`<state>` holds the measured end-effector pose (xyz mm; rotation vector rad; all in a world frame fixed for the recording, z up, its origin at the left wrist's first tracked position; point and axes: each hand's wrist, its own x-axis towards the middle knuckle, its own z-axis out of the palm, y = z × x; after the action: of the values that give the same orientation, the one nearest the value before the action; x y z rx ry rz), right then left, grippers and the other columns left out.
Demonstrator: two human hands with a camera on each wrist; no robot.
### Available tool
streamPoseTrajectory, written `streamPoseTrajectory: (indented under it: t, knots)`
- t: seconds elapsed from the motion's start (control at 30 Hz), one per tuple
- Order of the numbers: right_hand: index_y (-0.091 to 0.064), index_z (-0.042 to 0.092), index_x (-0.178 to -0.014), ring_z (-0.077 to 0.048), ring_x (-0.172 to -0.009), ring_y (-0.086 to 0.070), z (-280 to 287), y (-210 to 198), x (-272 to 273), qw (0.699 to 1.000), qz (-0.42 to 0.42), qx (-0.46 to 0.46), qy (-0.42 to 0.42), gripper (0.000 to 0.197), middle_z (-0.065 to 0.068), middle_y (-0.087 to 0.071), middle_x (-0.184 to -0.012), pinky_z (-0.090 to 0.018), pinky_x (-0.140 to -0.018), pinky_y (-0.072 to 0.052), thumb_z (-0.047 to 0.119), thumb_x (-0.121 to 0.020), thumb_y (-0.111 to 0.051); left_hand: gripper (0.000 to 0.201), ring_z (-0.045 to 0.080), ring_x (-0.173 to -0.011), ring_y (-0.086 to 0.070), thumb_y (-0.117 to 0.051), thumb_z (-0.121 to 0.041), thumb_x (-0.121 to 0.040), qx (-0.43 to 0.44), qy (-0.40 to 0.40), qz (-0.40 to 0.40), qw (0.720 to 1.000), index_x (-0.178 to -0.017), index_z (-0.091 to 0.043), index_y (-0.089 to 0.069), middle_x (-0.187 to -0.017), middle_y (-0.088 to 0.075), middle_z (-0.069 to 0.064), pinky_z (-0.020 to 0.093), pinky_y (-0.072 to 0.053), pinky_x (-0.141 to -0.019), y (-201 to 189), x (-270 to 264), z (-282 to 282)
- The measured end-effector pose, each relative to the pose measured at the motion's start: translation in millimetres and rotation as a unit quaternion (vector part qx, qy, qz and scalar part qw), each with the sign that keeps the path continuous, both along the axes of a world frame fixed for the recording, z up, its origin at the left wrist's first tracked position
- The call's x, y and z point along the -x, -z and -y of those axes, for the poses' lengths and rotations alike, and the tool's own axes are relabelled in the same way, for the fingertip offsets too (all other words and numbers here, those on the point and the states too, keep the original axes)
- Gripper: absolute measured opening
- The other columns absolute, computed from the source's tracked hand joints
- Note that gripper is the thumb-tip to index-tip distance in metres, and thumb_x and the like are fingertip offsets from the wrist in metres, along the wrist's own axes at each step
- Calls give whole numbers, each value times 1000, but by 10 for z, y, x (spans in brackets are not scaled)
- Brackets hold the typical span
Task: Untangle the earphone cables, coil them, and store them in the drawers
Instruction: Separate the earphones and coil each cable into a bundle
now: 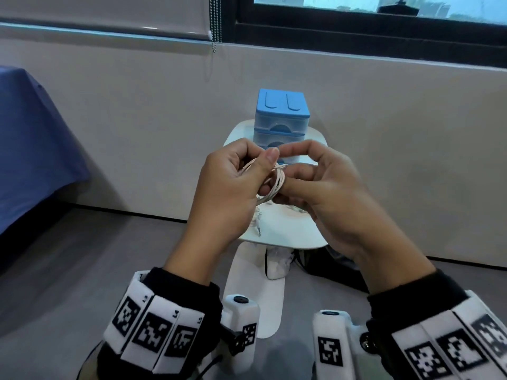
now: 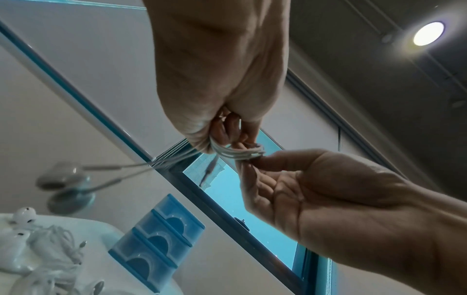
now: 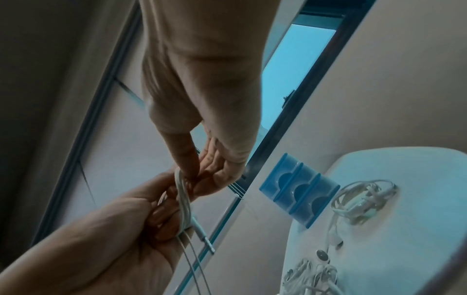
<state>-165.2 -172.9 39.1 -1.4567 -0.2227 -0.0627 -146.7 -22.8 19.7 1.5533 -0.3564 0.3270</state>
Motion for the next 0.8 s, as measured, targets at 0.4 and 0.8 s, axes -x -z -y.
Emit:
streamPoseTrajectory:
  t: [0.4, 0.8]
  knots:
    - [-52, 12, -125, -11, -74, -61, 120, -47, 29, 988, -90, -1, -124, 51, -3, -65, -84, -37, -79, -40, 7, -78, -73, 22, 6, -58, -50, -70, -19, -98, -68, 67, 20, 995, -83, -3, -67, -69, -64, -1, 22, -40, -59, -33, -15, -85]
    - [-64, 6, -127, -25, -79, -77, 245, -132, -69, 956, 1, 294, 5, 38, -19, -76, -86, -39, -74, -64, -11, -92, -65, 11, 25, -84, -71, -77, -31, -91, -188, 60, -13, 980, -85, -22, -75, -82, -75, 1, 44, -56, -83, -87, -125, -218]
